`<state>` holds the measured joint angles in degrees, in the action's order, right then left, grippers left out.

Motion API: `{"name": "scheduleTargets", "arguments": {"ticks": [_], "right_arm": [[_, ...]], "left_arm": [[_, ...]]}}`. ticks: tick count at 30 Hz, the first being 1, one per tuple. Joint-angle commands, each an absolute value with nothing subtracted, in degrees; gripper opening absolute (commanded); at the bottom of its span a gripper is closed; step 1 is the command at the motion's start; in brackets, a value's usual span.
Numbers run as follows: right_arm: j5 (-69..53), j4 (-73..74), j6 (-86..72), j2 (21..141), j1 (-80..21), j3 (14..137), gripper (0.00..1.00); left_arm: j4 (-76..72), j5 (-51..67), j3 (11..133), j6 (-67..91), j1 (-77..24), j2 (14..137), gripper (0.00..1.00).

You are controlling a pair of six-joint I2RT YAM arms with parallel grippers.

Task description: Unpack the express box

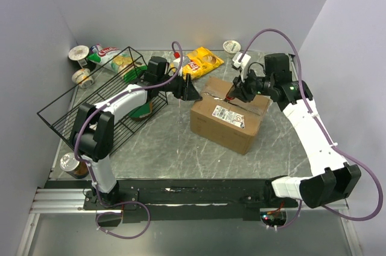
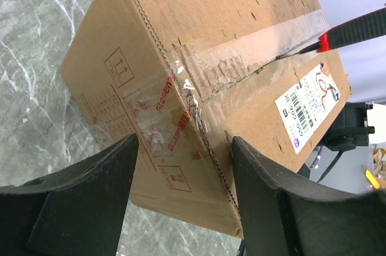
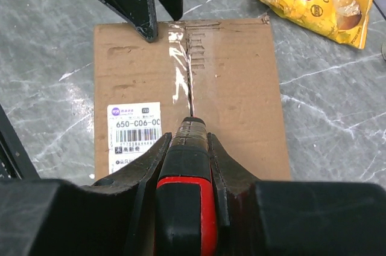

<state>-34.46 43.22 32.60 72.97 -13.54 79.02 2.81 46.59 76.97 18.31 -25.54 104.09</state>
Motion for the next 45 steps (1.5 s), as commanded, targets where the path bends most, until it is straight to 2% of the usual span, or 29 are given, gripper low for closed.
{"name": "scheduleTargets", "arguments": {"ticks": [1, 31, 45], "right_arm": [[-32.96, 51.67, 35.33, 69.44, -11.43, 82.35, 0.00], [-33.49, 61.08, 42.89, 64.42, -3.34, 82.35, 0.00], [-34.89, 64.77, 48.60, 61.79, 3.86, 80.16, 0.00]], "left_arm": [[10.63, 33.84, 74.71, 12.83, -24.43, 109.16, 0.67], [10.81, 33.58, 74.27, 12.22, -25.31, 109.69, 0.66], [11.87, 32.43, 74.62, 10.81, -25.58, 110.13, 0.64]]}}
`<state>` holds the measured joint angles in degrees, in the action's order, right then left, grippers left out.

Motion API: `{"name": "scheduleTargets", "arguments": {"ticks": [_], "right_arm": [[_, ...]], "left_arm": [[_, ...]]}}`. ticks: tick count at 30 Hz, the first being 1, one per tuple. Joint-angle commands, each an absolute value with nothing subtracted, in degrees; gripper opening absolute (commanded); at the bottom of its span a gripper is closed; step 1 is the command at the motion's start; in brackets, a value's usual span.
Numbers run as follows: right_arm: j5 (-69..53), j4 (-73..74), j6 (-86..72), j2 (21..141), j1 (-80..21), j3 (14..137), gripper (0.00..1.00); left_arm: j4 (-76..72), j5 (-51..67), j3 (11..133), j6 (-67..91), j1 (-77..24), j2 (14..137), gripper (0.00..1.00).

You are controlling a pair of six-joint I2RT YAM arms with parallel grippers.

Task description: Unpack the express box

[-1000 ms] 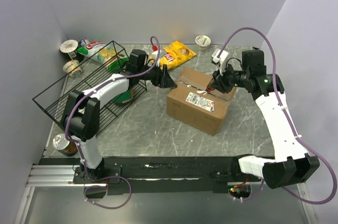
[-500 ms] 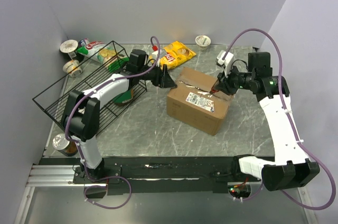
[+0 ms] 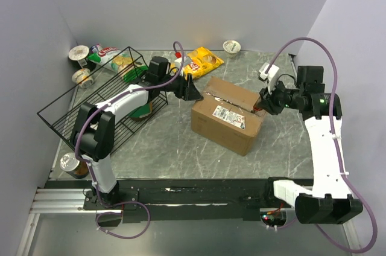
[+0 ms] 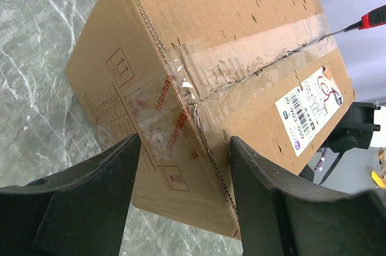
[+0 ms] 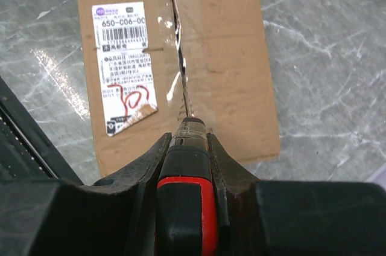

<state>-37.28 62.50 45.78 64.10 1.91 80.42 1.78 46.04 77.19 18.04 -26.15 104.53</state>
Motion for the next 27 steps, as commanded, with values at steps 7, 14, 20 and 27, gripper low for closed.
{"name": "scheduleTargets", "arguments": {"ticks": [7, 14, 20, 27], "right_arm": [[-35.07, 67.32, 50.10, 60.29, 6.41, 80.33, 0.00], [-35.42, 70.75, 53.69, 59.07, 9.93, 80.42, 0.00], [-35.42, 72.94, 57.03, 58.19, 13.44, 79.63, 0.00], [-36.56, 74.10, 59.33, 57.39, 18.28, 79.98, 0.00]], "left_arm": [[12.04, 32.17, 74.71, 10.37, -26.28, 110.21, 0.63], [11.95, 31.99, 74.53, 10.28, -26.45, 110.22, 0.63], [12.04, 31.73, 74.09, 9.93, -26.72, 110.04, 0.63], [12.13, 31.55, 73.74, 9.75, -26.98, 109.51, 0.63]]}}
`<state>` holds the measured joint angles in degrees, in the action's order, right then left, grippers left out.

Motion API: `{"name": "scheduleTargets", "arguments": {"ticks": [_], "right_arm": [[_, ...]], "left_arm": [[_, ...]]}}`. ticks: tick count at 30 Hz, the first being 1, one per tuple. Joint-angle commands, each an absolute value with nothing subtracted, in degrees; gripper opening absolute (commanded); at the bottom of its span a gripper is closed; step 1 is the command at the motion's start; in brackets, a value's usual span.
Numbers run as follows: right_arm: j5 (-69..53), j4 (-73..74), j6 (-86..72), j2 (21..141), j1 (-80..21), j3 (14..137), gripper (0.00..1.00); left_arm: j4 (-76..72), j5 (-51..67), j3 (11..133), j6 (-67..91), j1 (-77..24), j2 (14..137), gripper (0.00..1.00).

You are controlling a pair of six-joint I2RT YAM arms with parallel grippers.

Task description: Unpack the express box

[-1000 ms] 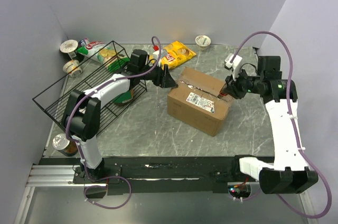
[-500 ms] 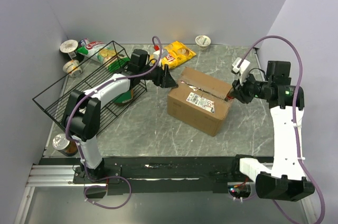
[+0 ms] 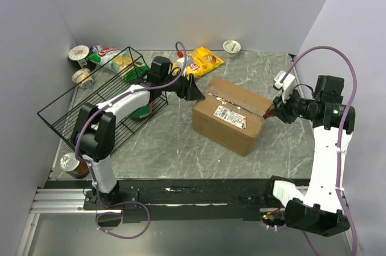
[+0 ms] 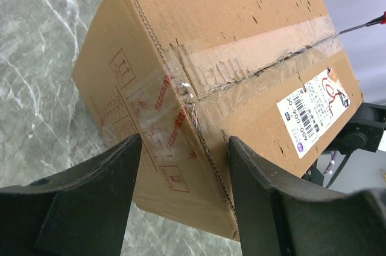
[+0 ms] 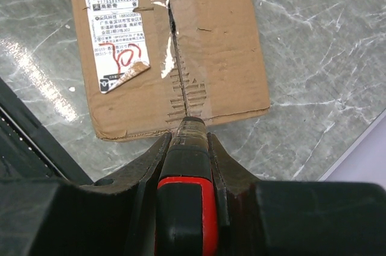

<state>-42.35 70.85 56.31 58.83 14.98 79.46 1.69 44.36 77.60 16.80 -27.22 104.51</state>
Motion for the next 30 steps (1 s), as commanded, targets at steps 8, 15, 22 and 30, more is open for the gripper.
{"name": "scheduleTargets", "arguments": {"ticks": [8, 15, 22, 30], "right_arm": [[-31.29, 52.32, 39.59, 50.37, 19.51, 75.09, 0.00], [-24.70, 41.05, 29.71, 47.20, 19.34, 63.47, 0.00], [-22.68, 34.37, 23.13, 51.76, 15.13, 57.30, 0.00], [-19.34, 30.15, 19.51, 55.54, 3.44, 57.57, 0.00]], "left_arm": [[10.90, 41.19, 78.74, 8.97, -27.16, 105.48, 0.70], [11.68, 53.63, 90.78, 3.80, -26.81, 103.18, 0.75], [18.19, 29.11, 89.22, -3.86, -26.28, 102.04, 0.66], [23.81, 33.54, 82.62, -11.14, -27.33, 100.37, 0.66]]}}
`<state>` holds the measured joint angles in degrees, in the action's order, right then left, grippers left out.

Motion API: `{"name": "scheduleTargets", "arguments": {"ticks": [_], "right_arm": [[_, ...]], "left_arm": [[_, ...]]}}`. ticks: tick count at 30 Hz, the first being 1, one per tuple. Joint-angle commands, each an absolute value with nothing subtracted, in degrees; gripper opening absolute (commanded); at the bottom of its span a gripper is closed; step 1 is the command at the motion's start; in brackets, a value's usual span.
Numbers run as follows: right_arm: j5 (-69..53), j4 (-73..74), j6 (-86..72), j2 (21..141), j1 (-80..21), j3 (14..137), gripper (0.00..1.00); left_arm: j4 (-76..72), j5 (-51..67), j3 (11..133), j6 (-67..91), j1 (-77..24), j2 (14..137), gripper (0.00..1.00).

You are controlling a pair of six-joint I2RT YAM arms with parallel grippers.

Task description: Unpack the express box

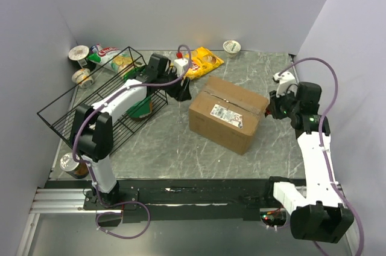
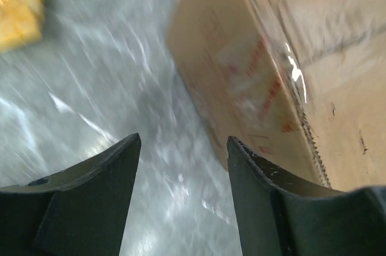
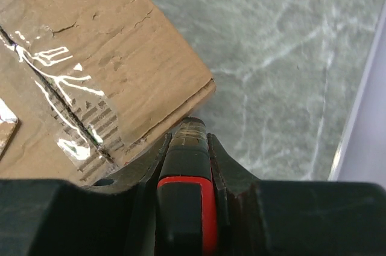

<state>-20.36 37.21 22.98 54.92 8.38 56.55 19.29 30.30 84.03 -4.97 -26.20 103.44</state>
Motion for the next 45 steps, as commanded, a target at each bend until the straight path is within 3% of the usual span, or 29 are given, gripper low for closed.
{"name": "scheduleTargets", "arguments": {"ticks": [1, 6, 20, 25, 28, 38, 45], "right_arm": [[-19.25, 29.45, 19.16, 56.59, 2.64, 57.66, 0.00], [-19.69, 27.69, 19.42, 59.94, -2.00, 58.27, 0.00], [-20.22, 22.24, 16.97, 74.27, -3.61, 68.38, 0.00], [-15.56, 22.84, 10.23, 71.29, 2.80, 70.48, 0.00], [-21.51, 23.56, 3.81, 68.21, 9.65, 70.93, 0.00], [-38.93, 10.93, -9.93, 58.02, 15.12, 61.63, 0.00], [-45.16, 3.36, -12.98, 55.81, 18.36, 54.69, 0.00]], "left_arm": [[23.64, 34.44, 81.92, -11.34, -27.77, 100.02, 0.66], [27.06, 40.78, 79.01, -16.77, -30.58, 97.56, 0.66], [45.69, 33.14, 75.23, -35.57, -30.15, 90.62, 0.64], [57.20, 31.47, 85.41, -41.83, -28.39, 89.64, 0.67], [60.38, 34.09, 95.34, -44.39, -28.30, 92.79, 0.70], [27.99, 40.16, 109.15, -10.42, -29.62, 107.74, 0.77], [22.76, 44.29, 113.38, -3.78, -29.71, 116.10, 0.76]]}}
